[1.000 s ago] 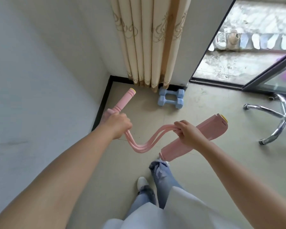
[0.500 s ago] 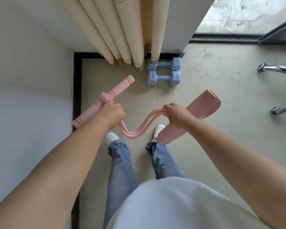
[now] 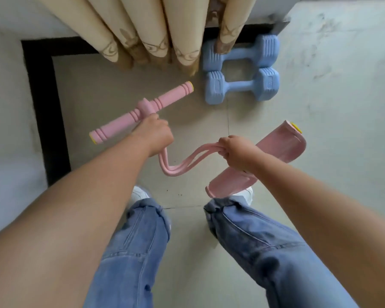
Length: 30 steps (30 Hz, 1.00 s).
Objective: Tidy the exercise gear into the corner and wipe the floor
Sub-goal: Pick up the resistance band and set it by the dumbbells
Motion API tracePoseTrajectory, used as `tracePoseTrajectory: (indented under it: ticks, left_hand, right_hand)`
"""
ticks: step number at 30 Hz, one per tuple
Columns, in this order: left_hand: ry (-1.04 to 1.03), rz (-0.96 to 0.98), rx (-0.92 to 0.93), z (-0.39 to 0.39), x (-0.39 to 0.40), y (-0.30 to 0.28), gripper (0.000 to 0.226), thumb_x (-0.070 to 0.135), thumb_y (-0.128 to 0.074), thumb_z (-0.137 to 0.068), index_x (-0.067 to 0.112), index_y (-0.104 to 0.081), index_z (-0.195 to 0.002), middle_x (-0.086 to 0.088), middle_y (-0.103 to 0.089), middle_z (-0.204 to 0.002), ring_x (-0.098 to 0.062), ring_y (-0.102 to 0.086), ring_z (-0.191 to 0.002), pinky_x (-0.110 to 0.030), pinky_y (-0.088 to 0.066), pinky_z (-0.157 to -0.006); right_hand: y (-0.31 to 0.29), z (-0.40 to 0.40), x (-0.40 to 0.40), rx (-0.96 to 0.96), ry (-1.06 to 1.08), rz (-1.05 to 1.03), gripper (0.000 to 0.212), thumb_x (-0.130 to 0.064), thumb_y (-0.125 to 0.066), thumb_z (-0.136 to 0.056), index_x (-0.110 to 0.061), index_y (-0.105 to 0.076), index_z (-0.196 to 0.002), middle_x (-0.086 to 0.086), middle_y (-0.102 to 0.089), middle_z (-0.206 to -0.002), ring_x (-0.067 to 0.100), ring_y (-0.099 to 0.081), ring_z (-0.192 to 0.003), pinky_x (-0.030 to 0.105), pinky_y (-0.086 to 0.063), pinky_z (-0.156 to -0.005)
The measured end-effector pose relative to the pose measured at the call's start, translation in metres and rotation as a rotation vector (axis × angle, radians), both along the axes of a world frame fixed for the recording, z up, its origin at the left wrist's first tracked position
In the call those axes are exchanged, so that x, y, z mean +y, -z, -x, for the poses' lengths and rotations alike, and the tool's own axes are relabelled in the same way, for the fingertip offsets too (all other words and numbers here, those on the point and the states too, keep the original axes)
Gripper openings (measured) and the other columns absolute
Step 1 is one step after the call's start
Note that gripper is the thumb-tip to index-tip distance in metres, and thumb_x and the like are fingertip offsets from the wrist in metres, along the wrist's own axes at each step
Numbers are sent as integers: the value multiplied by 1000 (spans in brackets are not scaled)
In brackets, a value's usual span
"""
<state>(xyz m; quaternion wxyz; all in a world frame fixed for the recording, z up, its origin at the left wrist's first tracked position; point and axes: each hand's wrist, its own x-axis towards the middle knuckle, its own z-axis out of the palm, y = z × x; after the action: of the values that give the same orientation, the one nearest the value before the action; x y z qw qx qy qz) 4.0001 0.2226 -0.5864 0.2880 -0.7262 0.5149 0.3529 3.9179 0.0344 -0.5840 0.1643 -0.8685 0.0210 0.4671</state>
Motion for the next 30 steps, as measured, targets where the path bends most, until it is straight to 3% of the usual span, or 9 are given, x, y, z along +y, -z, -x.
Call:
tracePoseTrajectory:
  ticks: [5, 8, 10, 12, 15, 17, 22, 26, 30]
  left_hand:
    - [10, 11, -48, -39, 14, 113, 27, 10, -49, -91, 20, -63, -112, 3, -61, -118, -19, -49, -122, -33, -38, -98]
    - [109, 305, -90, -68, 15, 165, 12, 8, -78, -57, 11, -70, -64, -3, -67, -70, -22, -69, -76, -27, -53, -64]
    - [103, 425, -108, -85, 12, 184, 9, 8, -67, -56, 7, -62, -49, -8, -61, -55, -23, -67, -58, -25, -53, -52]
    - [60, 370, -150, -100, 7, 196, 27, 16, -44, -74, 4, -68, -69, -12, -66, -78, -26, -68, -83, -31, -53, -69]
    - [-28, 467, -152, -115, 5, 209, 35, 9, -33, -78, 2, -68, -75, -14, -66, -85, -28, -68, -91, -33, -56, -71]
    - [-120, 409, -229, -127, 12, 222, 38, 6, -31, -88, 1, -64, -105, -13, -59, -114, -29, -55, -116, -37, -49, -95]
    - [-728, 435, -196, -122, 8, 224, 43, 6, -35, -99, 1, -38, -141, -15, -29, -152, -28, -25, -143, -37, -25, -114]
    - [-718, 461, -154, -103, 13, 224, 47, 9, -33, -100, 1, -28, -146, -14, -20, -157, -27, -19, -145, -33, -16, -118]
    - [-622, 415, -239, -84, 13, 213, 37, 0, -39, -91, 1, -48, -128, -16, -40, -139, -26, -37, -133, -32, -38, -101]
  right_hand:
    - [113, -32, 20, -27, 23, -6, 24, -11, -43, -94, -1, -54, -113, 17, -59, -112, 27, -49, -86, 26, -32, -68]
    - [158, -58, 25, -94, -34, 15, 25, -13, -43, -93, 2, -57, -109, 20, -61, -101, 32, -52, -84, 29, -33, -64]
    - [175, -74, 24, -139, -83, 25, 28, -14, -44, -93, 4, -59, -108, 21, -63, -99, 35, -56, -88, 34, -41, -69]
    - [187, -83, 21, -184, -97, 27, 29, -16, -46, -93, 2, -59, -111, 19, -64, -109, 35, -58, -101, 32, -44, -78]
    - [201, -81, 18, -253, -67, 19, 30, -18, -48, -91, 0, -57, -113, 17, -64, -111, 34, -58, -103, 31, -43, -80]
    - [209, -75, 18, -290, -28, 11, 33, -18, -49, -89, 0, -55, -117, 19, -64, -112, 35, -58, -105, 32, -44, -83]
    - [216, -59, 23, -230, 4, 95, 45, -21, -53, -89, 0, -45, -128, 18, -61, -121, 34, -56, -113, 35, -47, -90]
    - [210, -32, 29, -132, -195, 202, 47, -34, -60, -85, -10, -49, -124, 12, -60, -119, 31, -59, -110, 32, -48, -85]
    - [208, -28, 35, -218, -183, 239, 32, -17, -47, -91, -7, -49, -121, 12, -60, -121, 31, -58, -113, 33, -46, -88]
